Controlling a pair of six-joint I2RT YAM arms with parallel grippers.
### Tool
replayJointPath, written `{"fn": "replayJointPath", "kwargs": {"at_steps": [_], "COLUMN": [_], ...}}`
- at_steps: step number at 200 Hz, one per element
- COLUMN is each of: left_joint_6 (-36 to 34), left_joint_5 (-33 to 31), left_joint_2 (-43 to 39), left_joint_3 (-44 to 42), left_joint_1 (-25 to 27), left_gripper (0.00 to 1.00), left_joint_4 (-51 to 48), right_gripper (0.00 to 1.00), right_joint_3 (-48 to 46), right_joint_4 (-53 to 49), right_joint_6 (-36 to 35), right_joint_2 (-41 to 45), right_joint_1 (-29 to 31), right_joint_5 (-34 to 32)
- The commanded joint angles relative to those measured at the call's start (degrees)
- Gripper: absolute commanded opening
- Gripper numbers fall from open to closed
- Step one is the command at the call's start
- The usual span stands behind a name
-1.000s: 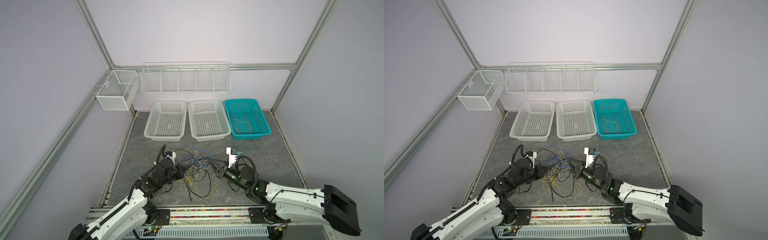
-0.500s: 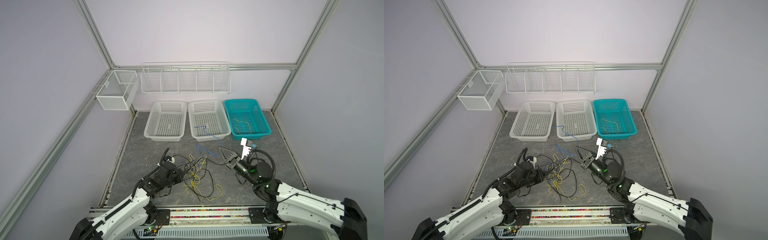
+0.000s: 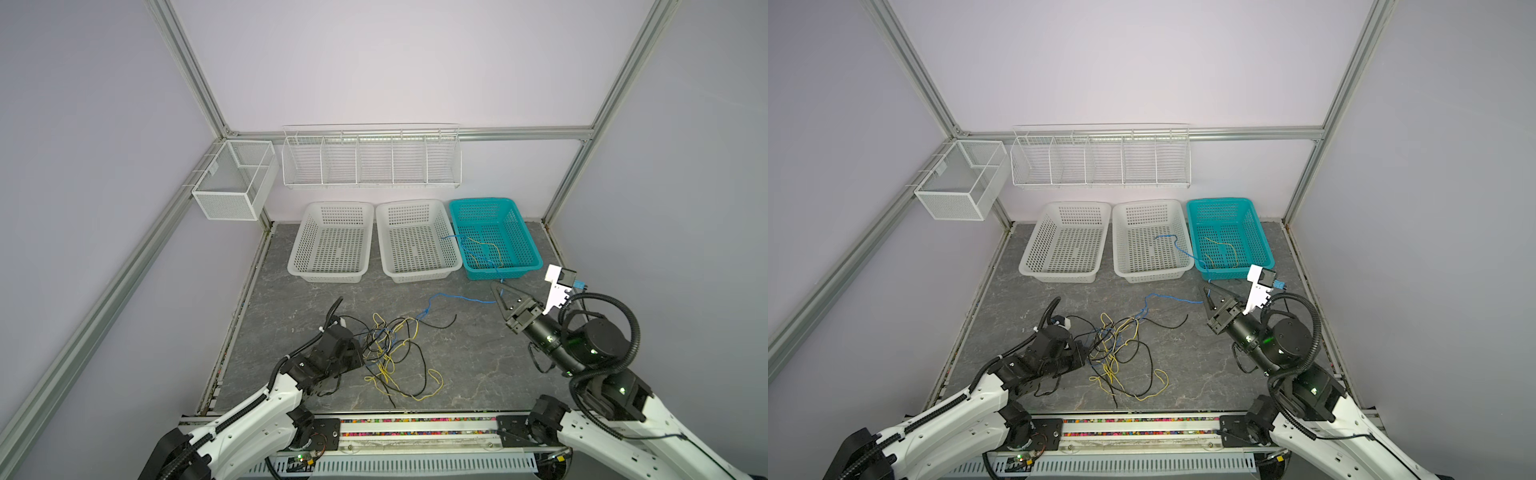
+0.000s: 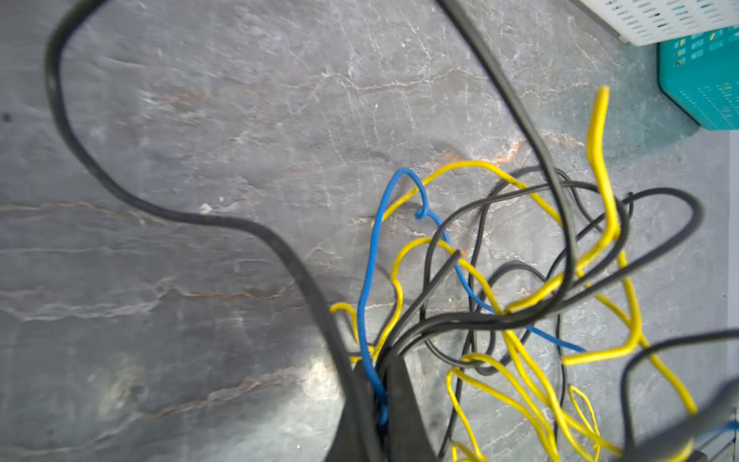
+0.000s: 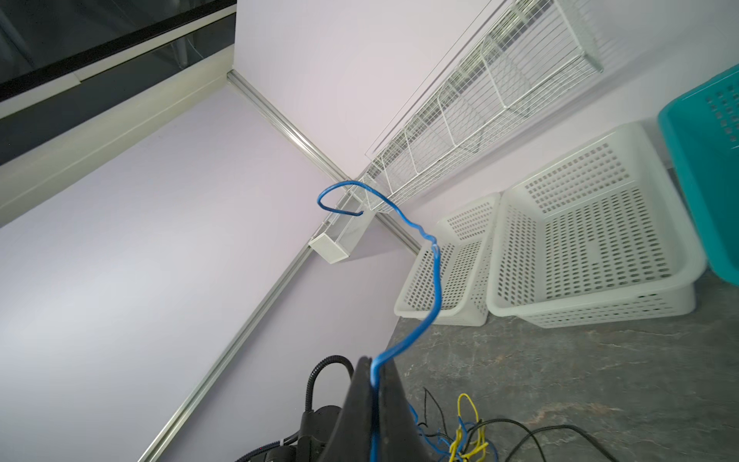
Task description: Untangle the cables
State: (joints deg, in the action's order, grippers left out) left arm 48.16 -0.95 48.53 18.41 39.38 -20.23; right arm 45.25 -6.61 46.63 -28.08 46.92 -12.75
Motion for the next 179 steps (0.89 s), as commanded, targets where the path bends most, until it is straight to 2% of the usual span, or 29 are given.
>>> {"fn": "replayJointPath", "kwargs": {"at_steps": [1, 42, 67, 102, 116, 162, 179], "left_joint_6": [-1.0, -1.1, -0.7, -1.7, -2.0, -2.1, -2.4], "left_joint_5": [-3.3, -3.8, -4.6, -4.3, -3.5, -2.2, -2.2], "left_joint_2": [0.8, 2.0, 0.7, 0.1, -0.7, -4.2, -4.2], "left_joint_3": [-0.3, 0.1, 0.0, 1.0, 1.3, 3.5, 4.3], "left_joint_1": [-0.3, -0.3, -0.3, -0.4, -0.3, -0.3, -0.3], "left_gripper": [0.0, 0.0, 0.0, 0.0, 0.0, 0.0, 0.0], "left_joint_4": [-4.3, -4.4, -4.7, -5.0, -4.7, -6.0, -6.9], "right_gripper": [0.06, 0.06, 0.06, 0.06, 0.06, 0.06, 0.09], "right_joint_3": [4.7, 14.8, 17.0, 10.2, 6.5, -6.4, -7.9], "right_joint_4": [-10.6, -30.8, -39.8, -38.9, -38.0, -32.4, -33.3], "right_joint_6": [-4.9, -7.1, -7.2, -8.1, -7.7, -6.0, -5.6], "right_joint_2": [2.6, 2.0, 0.1, -4.7, -6.9, -8.6, -10.0], "right_joint_1": [-0.5, -0.5, -0.4, -0.5, -0.5, -0.5, -0.5], "right_joint_5": [-5.6, -13.9, -14.2, -0.8, 1.8, 0.9, -1.1]}}
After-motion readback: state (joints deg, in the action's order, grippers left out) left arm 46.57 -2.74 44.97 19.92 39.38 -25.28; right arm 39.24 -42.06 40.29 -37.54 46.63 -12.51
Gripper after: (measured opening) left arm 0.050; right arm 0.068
